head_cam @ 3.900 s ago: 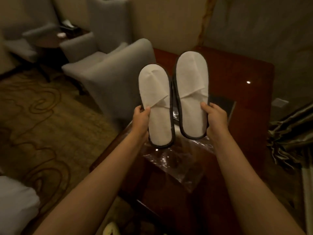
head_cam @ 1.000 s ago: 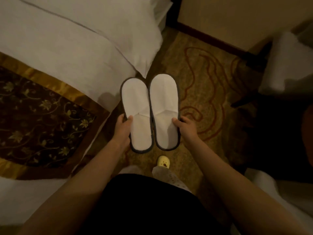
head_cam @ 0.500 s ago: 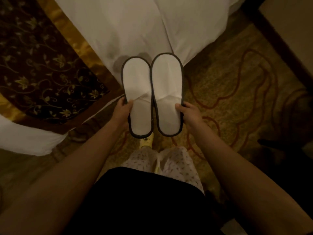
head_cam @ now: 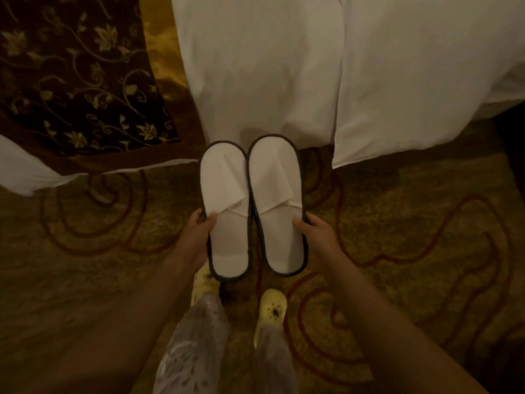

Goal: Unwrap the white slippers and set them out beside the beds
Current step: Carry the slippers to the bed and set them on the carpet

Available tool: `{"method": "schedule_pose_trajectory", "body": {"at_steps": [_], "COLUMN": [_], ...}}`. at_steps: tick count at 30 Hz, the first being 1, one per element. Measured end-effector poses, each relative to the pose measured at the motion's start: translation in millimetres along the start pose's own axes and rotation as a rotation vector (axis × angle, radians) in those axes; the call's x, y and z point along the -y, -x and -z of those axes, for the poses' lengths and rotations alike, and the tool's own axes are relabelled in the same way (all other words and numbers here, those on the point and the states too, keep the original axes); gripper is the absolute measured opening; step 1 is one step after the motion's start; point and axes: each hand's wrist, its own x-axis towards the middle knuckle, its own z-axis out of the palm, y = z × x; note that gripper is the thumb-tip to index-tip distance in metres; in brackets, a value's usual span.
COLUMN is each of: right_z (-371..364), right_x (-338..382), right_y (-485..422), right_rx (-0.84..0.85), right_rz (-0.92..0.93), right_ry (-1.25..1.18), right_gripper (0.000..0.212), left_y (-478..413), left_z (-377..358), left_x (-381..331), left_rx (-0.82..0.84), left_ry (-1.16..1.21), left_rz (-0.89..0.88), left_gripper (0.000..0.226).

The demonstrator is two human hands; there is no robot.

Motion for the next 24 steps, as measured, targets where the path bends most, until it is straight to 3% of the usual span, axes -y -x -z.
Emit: {"method": "schedule_pose_trajectory", "body": {"at_steps": [5, 13, 24], "right_z": [-9.6, -53.6, -85.6], "right_x": [-51.5, -142.0, -209.7], "right_y": [-63.6, -181.3, -344.0], "right_rx": [0.032, 0.089, 0.068], "right_rz": [-0.017, -0.051, -0.001], "right_ry": [0.128, 0.024, 0.061], "right_gripper": [0.035, 0.033, 0.038], "left_y": [-48.3, -166.5, -316.1], "left_z": [15.5, 49.7, 74.4], "left_x": [55.4, 118.2, 176.5], "left_rx": [-0.053, -0.091, -0.116], "left_ry": [0.062, 0.064, 0.118], "left_rz": [0.018, 0.028, 0.023], "left_gripper": [0.022, 0.048, 0.042]}}
